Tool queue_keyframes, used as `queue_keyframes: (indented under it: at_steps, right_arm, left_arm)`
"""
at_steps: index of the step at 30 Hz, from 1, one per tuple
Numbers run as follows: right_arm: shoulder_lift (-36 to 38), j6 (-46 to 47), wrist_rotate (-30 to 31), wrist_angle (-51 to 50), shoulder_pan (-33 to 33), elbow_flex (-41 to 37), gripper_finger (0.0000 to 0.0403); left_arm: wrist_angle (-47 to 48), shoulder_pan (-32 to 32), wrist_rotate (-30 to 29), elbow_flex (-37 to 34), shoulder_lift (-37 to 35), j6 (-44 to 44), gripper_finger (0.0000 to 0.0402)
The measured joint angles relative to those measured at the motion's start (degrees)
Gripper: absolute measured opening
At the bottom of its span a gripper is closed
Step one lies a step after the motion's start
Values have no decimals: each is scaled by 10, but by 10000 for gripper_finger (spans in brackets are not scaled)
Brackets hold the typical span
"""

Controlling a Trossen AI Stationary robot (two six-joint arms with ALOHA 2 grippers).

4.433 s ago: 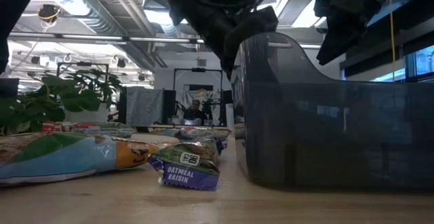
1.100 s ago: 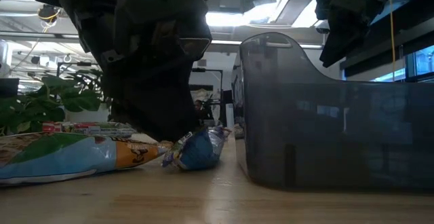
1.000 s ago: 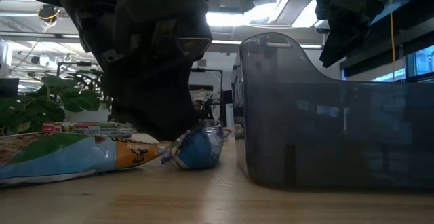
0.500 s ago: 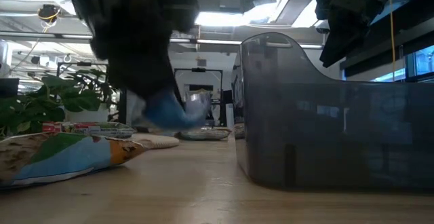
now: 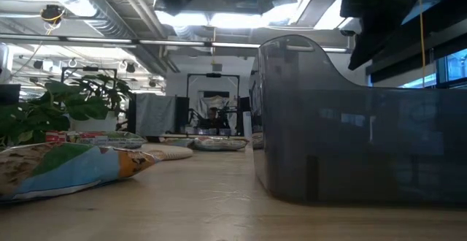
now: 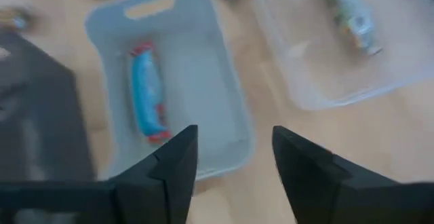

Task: Pick and place Granola Bars by type
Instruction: Put the blue granola bar into the black bin

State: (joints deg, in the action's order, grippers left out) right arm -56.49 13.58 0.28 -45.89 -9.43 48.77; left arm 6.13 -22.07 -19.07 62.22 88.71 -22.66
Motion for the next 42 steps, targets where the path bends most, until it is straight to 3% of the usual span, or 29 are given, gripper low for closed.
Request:
queue_keyframes:
  at_steps: [5, 8, 12, 19, 24, 30, 42]
  right_arm:
    - [0, 0, -14, -2, 27, 0, 192]
    - [0, 1, 26, -8, 53, 8, 192]
    - [0, 45, 73, -14, 76, 41, 192]
    - [0, 142, 77, -77, 118, 80, 192]
    - [0, 217, 77, -146, 154, 81, 192]
    - [0, 317, 77, -198, 203, 81, 192]
    - [-32, 580, 85, -231, 321, 39, 192]
  left_arm:
    - [-49, 47, 92, 1, 22, 39, 22]
    - [-38, 65, 123, 24, 47, 59, 22]
    - [17, 73, 153, 106, 102, 117, 22]
    - [141, 72, 158, 263, 229, 192, 22]
    - [154, 69, 187, 317, 292, 219, 22]
    - [150, 58, 202, 326, 321, 268, 24]
    - [146, 54, 196, 326, 329, 265, 30]
